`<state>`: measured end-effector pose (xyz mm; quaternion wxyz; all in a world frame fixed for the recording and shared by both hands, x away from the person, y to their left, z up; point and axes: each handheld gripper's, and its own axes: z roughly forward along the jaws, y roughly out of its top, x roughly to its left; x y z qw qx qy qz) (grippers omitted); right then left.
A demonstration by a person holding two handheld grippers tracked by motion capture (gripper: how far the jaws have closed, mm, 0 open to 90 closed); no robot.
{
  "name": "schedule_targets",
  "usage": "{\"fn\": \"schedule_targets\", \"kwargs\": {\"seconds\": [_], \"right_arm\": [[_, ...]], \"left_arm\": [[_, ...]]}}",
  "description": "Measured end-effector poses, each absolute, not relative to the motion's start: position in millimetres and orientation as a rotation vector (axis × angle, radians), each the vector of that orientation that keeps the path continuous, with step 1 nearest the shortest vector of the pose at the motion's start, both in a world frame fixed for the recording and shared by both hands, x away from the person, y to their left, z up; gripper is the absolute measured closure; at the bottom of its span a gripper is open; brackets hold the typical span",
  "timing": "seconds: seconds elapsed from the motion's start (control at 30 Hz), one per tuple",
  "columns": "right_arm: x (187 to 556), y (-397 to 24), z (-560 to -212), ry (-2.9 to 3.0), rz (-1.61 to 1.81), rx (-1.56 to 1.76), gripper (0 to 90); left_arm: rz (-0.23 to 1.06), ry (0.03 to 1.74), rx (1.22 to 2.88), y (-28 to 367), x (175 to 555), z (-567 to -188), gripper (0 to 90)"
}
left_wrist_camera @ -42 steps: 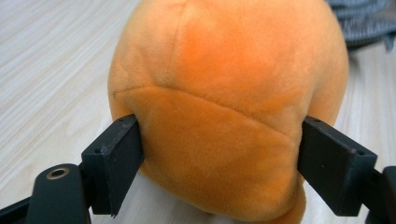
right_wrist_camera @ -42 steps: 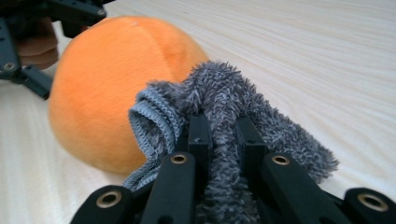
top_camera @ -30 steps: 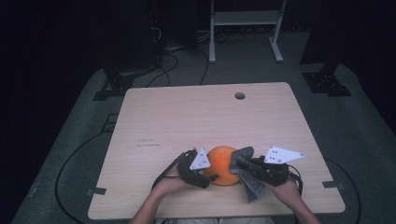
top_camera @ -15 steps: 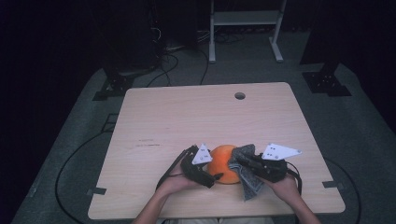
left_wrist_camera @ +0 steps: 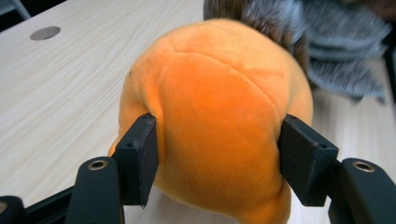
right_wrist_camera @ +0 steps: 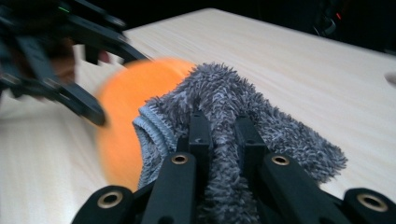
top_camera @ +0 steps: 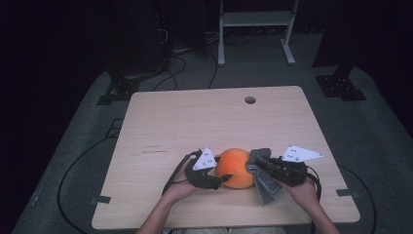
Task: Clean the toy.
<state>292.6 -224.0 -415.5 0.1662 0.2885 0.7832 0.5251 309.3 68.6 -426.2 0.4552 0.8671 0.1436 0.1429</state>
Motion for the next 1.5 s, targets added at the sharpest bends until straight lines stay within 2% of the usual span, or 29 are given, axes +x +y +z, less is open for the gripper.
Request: {"fn": "schedule_targets", "kwargs": {"seconds": [0.2, 0.33, 0.37, 0.47, 0.5, 0.57, 0.6, 0.63, 0.7, 0.8, 0.97, 1.1, 1.17, 1.2, 1.3, 1.5], "right_arm": [[272.0, -179.4, -396.9, 2.295, 1.518, 0.580, 80.0], [281.1, -186.8, -405.7, 2.288, 1.453, 0.636, 80.1], [283.4, -191.8, -406.8, 2.281, 1.459, 0.665, 80.1], [286.2, -201.0, -411.7, 2.284, 1.479, 0.727, 80.0], [286.6, -201.7, -413.2, 2.288, 1.496, 0.726, 80.0], [286.0, -201.5, -412.7, 2.285, 1.475, 0.714, 80.0], [286.8, -202.3, -411.7, 2.277, 1.453, 0.718, 80.0], [288.0, -203.9, -411.7, 2.268, 1.434, 0.730, 80.0], [291.0, -209.3, -412.4, 2.259, 1.423, 0.766, 80.0], [288.8, -212.6, -408.9, 2.250, 1.424, 0.762, 80.0], [279.6, -203.2, -400.7, 2.268, 1.501, 0.634, 79.9], [283.3, -207.4, -409.5, 2.285, 1.454, 0.665, 79.9], [284.9, -210.4, -412.1, 2.295, 1.483, 0.686, 79.9], [284.9, -210.6, -411.9, 2.292, 1.472, 0.687, 79.9], [281.5, -205.0, -405.7, 2.287, 1.418, 0.662, 80.0], [264.2, -177.7, -388.4, 2.299, 1.425, 0.523, 80.1]], "left_arm": [[0.383, 0.243, 2.166, 61.0, 299.3, -422.7, 36.5], [0.387, 0.241, 2.168, 61.2, 299.7, -426.1, 35.4], [0.378, 0.275, 2.162, 61.6, 302.7, -427.6, 32.2], [0.325, 0.414, 2.159, 59.5, 312.4, -430.6, 13.1], [0.299, 0.431, 2.162, 59.1, 314.4, -431.7, 11.1], [0.215, 0.514, 2.136, 59.6, 318.5, -434.1, 13.9], [0.220, 0.509, 2.118, 61.3, 317.7, -434.1, 18.2], [0.241, 0.496, 2.102, 62.0, 316.0, -433.8, 24.0], [0.295, 0.452, 2.101, 61.9, 312.1, -430.8, 29.8], [0.379, 0.360, 2.116, 56.5, 304.4, -425.6, 33.1], [0.439, 0.230, 2.158, 54.1, 294.9, -420.2, 33.2], [0.338, 0.374, 2.137, 58.2, 306.6, -425.3, 17.6], [0.268, 0.448, 2.127, 59.0, 312.1, -429.3, 15.3], [0.246, 0.454, 2.118, 59.0, 312.4, -430.7, 18.4], [0.339, 0.371, 2.122, 56.9, 304.8, -427.4, 29.4], [0.539, 0.142, 2.152, 42.9, 282.2, -420.6, 32.8]]}}
